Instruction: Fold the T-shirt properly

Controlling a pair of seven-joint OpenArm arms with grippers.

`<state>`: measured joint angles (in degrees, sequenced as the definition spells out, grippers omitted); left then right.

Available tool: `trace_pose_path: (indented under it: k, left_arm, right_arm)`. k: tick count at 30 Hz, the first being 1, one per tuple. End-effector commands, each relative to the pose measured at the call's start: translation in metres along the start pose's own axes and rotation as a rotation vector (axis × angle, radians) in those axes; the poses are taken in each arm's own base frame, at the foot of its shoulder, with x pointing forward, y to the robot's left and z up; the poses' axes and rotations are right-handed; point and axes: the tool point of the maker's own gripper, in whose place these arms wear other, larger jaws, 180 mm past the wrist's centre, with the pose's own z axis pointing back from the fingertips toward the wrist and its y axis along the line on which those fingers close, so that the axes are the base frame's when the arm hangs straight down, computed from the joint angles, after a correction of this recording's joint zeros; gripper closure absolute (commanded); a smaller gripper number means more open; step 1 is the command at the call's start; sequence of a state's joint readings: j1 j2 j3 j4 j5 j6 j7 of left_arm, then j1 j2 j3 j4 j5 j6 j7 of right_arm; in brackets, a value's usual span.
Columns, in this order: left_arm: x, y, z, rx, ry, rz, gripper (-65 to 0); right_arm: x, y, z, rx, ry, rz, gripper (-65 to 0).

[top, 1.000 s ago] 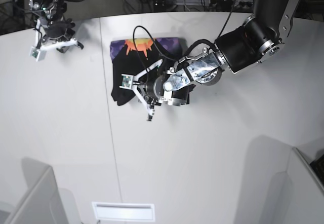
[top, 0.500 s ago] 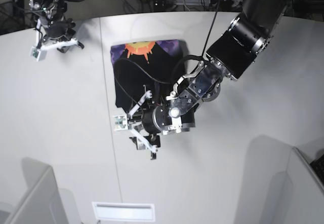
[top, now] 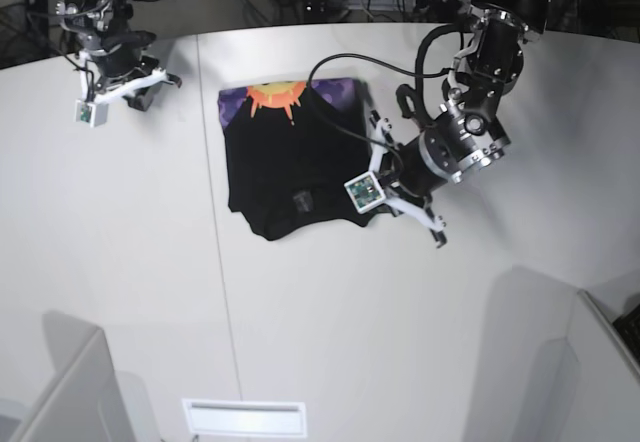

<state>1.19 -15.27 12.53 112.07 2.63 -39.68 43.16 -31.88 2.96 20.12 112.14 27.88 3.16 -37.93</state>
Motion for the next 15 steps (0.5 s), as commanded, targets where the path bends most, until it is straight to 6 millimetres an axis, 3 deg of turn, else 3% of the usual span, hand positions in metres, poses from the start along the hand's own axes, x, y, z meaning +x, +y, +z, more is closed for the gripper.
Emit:
trace_pose_path:
  k: [1, 4, 11, 15]
  left_arm:
    - [-0.007, 0.008, 0.009, 0.03, -0.005, 0.007, 0.0]
    - [-0.033, -0.01, 0.027, 0.015, -0.052, 0.077, 0.0]
    - [-0.061, -0.069, 0.088, -0.015, -0.263, 0.298, 0.0]
    - [-0.075, -0.099, 0.109, -0.048, -0.249, 0.373, 0.0]
  right_arm:
    - [0.009, 0.003, 0.004, 0.019, -0.035, 0.031, 0.0]
    - [0.006, 0.006, 0.009, 0.038, -0.03, 0.063, 0.0]
    - [-0.004, -0.012, 0.025, 0.016, -0.022, 0.139, 0.0]
    - [-0.003, -0.024, 0.034, 0.0, -0.054, 0.185, 0.0]
